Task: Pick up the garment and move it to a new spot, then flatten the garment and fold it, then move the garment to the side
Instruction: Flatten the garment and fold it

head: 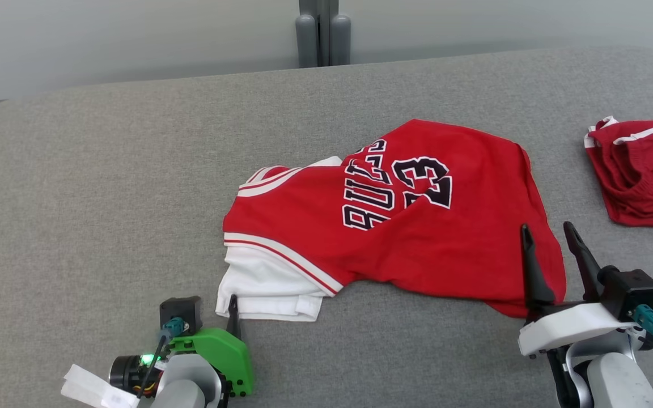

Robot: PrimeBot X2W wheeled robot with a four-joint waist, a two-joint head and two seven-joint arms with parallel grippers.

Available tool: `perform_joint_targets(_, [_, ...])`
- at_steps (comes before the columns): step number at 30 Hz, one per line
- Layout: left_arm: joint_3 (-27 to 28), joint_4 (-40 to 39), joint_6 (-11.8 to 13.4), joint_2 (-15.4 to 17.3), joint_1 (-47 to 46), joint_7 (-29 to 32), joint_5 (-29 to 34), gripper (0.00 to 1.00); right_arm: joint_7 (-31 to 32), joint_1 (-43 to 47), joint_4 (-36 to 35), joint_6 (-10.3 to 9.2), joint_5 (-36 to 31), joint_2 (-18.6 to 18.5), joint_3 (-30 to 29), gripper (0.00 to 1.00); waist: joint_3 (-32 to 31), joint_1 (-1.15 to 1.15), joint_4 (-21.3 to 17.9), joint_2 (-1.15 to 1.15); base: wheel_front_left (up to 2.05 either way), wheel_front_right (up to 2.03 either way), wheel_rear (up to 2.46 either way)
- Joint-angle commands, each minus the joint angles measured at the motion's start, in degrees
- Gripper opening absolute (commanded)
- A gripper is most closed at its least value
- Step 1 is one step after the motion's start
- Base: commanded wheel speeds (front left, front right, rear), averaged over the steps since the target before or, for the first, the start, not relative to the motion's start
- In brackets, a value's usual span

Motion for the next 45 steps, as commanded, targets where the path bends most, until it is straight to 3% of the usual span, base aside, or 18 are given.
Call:
perform_joint_targets(1, [-0.9, 1.0, -0.9, 0.1, 0.0, 0.9, -0.8, 0.03, -0.3, 0.0, -0.3, -0.06, -0.4, -0.1, -0.8, 1.0, 0.6, 0.0, -0.6, 0.0, 0.0, 0.0, 0.0])
perform_joint_targets(7, [-1.1, -1.3, -1.4, 0.2, 0.3, -1.8, -2.1, 0.0, -0.3, 2.1, -0.9, -0.06, -1.6, -0.1, -4.7, 1.0, 0.7, 0.0, -0.2, 0.0, 0.0, 0.0, 0.0])
perform_joint_targets(16, [2.5, -14.4, 2.3, 3.0, 1.9, -6.8, -2.0, 0.0, 3.4, 8.3, -1.2, -0.06, -2.6, -0.1, -8.5, 1.0, 0.2, 0.0, 2.3, 0.0, 0.0, 0.0, 0.0])
perform_joint_targets(25, [2.5, -28.9, 5.5, 6.2, 7.0, -3.6, -0.7, 0.0, 12.8, 16.0, -6.8, -0.06, 2.6, -0.2, -1.5, 1.0, 0.1, 0.0, 2.9, 0.0, 0.0, 0.0, 0.0])
perform_joint_targets(30, [3.5, -33.4, 7.5, 7.6, 9.6, -2.2, -0.4, 0.0, 15.5, 17.7, -8.6, -0.05, 4.8, -0.2, -0.7, 1.0, 0.8, 0.0, 2.7, 0.0, 0.0, 0.0, 0.0])
perform_joint_targets(36, [4.2, -35.3, 9.0, 8.6, 11.1, -0.7, -0.7, 0.0, 15.1, 15.9, -6.2, -0.05, 5.6, -0.1, -0.3, 1.0, 1.0, 0.0, 2.7, 0.0, 0.0, 0.0, 0.0])
perform_joint_targets(45, [3.8, -35.5, 9.3, 8.8, 11.4, -0.1, -1.2, 0.0, 12.0, 11.3, 3.4, -0.05, 6.9, -0.1, 2.6, 1.0, 0.9, 0.0, 3.8, 0.0, 0.0, 0.0, 0.0])
